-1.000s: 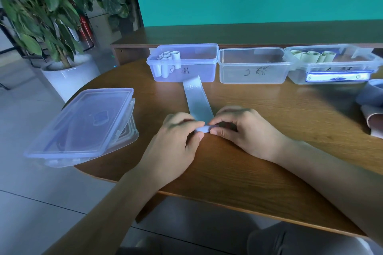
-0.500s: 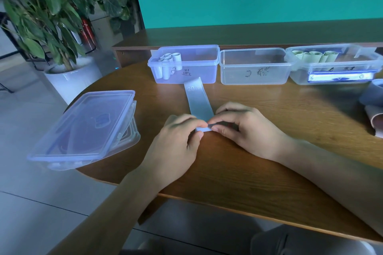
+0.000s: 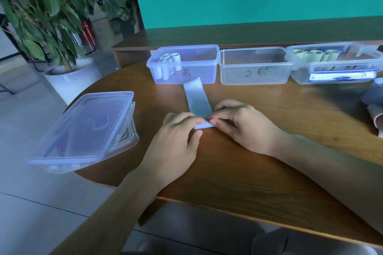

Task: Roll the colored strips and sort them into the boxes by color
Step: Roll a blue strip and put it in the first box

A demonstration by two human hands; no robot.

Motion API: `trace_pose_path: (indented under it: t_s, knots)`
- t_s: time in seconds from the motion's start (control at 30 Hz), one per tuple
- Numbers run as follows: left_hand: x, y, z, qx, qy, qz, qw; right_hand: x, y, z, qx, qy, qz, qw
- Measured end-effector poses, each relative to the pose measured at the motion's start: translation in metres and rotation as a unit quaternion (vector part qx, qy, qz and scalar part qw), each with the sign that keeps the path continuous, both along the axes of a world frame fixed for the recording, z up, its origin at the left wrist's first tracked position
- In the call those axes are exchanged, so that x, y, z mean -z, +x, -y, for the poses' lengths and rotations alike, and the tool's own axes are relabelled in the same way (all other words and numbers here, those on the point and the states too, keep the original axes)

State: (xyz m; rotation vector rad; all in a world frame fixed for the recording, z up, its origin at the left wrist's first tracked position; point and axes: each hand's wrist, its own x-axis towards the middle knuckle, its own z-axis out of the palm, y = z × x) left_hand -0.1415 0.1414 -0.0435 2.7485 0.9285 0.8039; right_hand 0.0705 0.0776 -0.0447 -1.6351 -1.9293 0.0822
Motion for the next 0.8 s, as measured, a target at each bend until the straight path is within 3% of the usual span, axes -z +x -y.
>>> trace_pose_path:
  t_s: [0.13, 0.4, 0.8]
  knots:
    - [0.0001, 0.0007, -0.003, 0.0, -0.006, -0.018, 1.0, -0.0007, -0.0001, 0.0029, -0.012, 0.04, 0.004, 0.999]
    - [-0.002, 0.0015, -0.0024, 0.001, -0.006, 0.005, 1.0, -0.0003, 0.0012, -0.0009, -0.015, 0.029, -0.015, 0.999]
    - [-0.0043, 0.0074, -0.0078, -0.018, -0.055, -0.042, 0.997, -0.0004, 0.001, -0.0045, 0.0, 0.022, 0.012, 1.0]
